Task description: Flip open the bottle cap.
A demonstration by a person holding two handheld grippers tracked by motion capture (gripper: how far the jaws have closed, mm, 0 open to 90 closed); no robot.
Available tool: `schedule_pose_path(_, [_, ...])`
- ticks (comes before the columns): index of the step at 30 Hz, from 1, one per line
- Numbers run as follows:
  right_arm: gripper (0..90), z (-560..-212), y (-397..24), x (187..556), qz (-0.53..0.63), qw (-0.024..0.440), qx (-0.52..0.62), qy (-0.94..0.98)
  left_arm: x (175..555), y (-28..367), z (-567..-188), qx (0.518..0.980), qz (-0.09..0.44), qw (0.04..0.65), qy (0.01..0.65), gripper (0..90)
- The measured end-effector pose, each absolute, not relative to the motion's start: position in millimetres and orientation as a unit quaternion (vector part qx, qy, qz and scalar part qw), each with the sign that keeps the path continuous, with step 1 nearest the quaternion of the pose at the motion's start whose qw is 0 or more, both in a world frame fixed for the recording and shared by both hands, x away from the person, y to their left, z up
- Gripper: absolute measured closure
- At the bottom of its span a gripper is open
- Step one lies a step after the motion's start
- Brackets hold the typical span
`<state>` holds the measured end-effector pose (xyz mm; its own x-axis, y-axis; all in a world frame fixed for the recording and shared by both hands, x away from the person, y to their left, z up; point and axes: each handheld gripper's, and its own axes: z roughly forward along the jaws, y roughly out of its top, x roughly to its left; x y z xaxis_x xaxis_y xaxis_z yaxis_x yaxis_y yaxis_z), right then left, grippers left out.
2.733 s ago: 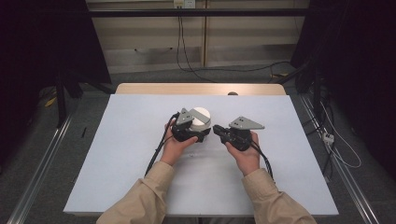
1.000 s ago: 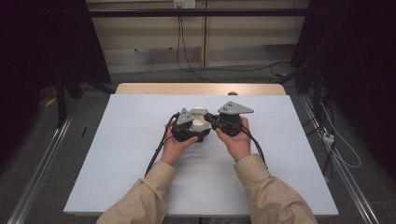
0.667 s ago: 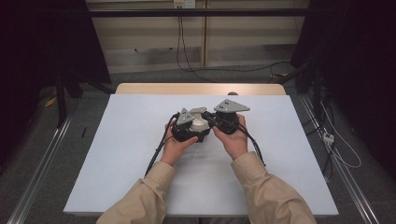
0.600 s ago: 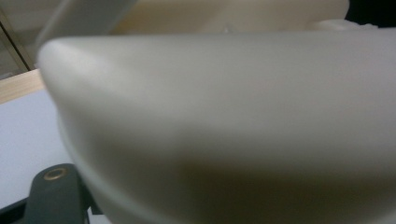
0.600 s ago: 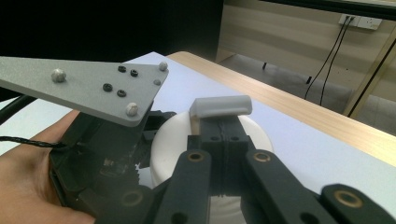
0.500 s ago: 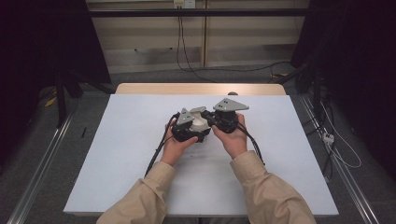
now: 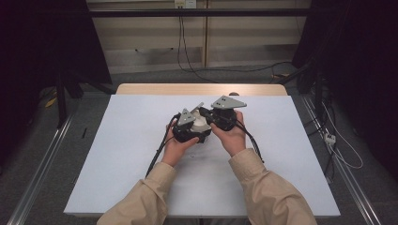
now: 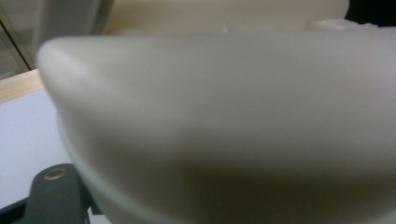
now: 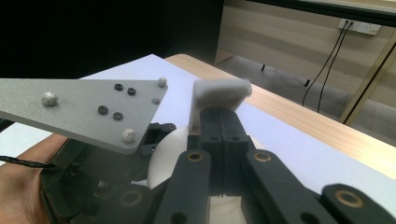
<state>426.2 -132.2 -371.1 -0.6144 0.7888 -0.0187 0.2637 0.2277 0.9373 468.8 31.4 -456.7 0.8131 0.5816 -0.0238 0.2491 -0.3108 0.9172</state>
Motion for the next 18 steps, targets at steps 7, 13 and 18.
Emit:
schedule_pose_path(7, [90.0, -371.8, -129.1, 429.8, 0.504, 0.259, 0.354, 0.744, 468.3, 30.7, -456.5, 0.795, 0.160, 0.525, 0.260, 18.4])
schedule_pose_path(13, [90.0, -373.5, -127.6, 433.9, 0.504, 0.258, 0.354, 0.744, 468.6, 30.9, -456.8, 0.794, 0.159, 0.526, 0.261, 18.5])
schedule_pose_path(18, [90.0, -374.1, -126.1, 436.7, 0.503, 0.259, 0.354, 0.745, 468.4, 30.7, -456.7, 0.795, 0.161, 0.524, 0.260, 18.5])
